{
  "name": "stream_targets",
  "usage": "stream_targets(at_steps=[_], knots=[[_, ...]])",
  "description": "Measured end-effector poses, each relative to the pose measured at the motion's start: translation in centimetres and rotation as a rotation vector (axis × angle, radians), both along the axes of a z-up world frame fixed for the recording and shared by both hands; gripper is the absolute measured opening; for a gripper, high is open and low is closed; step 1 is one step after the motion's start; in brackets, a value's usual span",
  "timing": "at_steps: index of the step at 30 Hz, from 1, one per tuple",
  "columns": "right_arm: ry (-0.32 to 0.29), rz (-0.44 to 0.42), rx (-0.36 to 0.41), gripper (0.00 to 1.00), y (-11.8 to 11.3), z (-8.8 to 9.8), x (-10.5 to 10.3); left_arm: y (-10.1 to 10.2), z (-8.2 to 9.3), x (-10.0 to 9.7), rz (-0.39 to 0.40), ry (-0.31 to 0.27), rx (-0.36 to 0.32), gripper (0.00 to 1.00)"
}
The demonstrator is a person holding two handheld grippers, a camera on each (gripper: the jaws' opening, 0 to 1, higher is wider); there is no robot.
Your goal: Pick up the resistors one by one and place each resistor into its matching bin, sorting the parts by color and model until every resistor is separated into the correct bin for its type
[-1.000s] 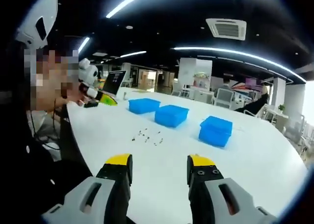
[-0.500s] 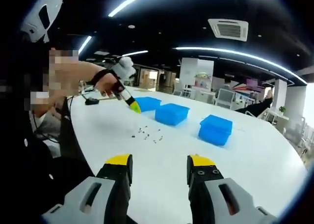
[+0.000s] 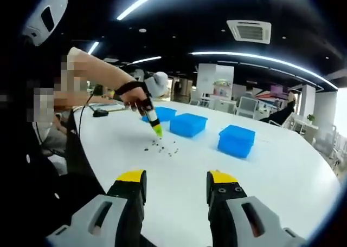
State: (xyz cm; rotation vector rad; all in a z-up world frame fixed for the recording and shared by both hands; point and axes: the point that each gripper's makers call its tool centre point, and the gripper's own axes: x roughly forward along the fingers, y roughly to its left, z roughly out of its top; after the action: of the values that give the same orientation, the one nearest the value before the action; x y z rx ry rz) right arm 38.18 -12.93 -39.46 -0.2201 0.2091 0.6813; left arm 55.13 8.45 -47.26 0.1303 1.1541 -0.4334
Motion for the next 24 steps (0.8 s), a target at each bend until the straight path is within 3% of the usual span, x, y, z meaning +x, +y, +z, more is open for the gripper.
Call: stream_targets(at_steps=[10,24], knots=[[0.007,0.01,0.014,0.46,0.5,0.0,0.0,-0.3,-0.7,-0.3,-0.008,0.037,0.038,0.16],[0.012,0.014,0.021,0.46,0.7,-0.1,0.1,-0.5,-1.2,0.3,-0.039,0.025,0.11,0.1]])
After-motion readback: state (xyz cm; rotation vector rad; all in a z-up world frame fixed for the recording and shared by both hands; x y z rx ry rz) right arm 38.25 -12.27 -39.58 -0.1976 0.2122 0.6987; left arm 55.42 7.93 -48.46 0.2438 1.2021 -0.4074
